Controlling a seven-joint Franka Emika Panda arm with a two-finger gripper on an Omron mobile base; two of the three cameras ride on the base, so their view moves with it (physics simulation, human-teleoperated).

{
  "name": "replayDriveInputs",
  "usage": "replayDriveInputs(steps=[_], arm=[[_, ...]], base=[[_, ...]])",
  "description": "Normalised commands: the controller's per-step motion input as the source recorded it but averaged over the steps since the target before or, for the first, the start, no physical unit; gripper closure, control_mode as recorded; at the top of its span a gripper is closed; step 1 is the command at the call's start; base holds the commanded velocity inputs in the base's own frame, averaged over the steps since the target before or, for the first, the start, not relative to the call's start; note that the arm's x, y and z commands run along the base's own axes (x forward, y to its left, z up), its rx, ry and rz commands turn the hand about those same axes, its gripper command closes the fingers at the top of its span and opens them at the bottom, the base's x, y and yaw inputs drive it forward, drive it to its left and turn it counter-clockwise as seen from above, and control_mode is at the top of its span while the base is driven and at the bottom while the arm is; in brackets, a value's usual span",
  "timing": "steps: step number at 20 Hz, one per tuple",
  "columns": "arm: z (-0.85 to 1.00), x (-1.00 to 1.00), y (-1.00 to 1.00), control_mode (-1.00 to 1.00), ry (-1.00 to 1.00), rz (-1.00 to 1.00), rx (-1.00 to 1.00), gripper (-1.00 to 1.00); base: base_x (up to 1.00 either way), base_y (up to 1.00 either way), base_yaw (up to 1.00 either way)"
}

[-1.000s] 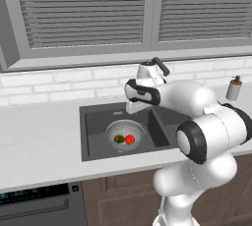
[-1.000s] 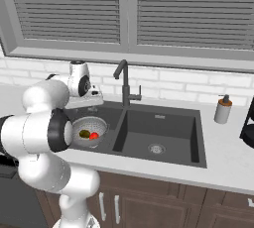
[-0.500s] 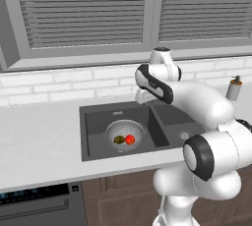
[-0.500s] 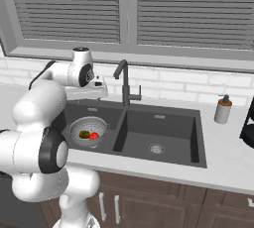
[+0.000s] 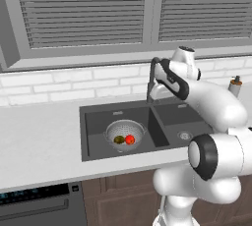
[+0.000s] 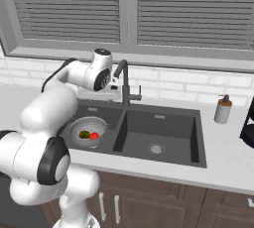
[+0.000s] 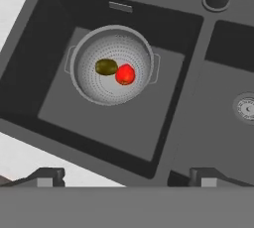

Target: Put the colander in the sink, put the apple, kiwi in the colander, and turn on the sink faucet and pour water over the colander.

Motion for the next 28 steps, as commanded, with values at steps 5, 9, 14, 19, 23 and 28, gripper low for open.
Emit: replayDriveInputs(steps=[5,9,14,19,23,28], arm=[[0.28,-0.03,-0.28,-1.0,-0.03,-0.01,0.05,-1.0],[0.14,-0.05,-0.25,-1.0,0.0,-0.02,0.03,-1.0],[0.06,0.05,-0.32,-1.0,0.0,-0.05,0.0,-1.0],[0.01,0.15,-0.25,-1.0,-0.01,-0.01,0.0,-1.0],[0.01,0.3,-0.18,-1.0,-0.02,-0.02,0.05,-1.0],[0.09,0.3,-0.2,-1.0,0.0,-0.01,0.08,-1.0]], base=[[0.0,0.0,0.0],[0.0,0.0,0.0],[0.0,0.0,0.0],[0.0,0.0,0.0],[0.0,0.0,0.0],[0.0,0.0,0.0]])
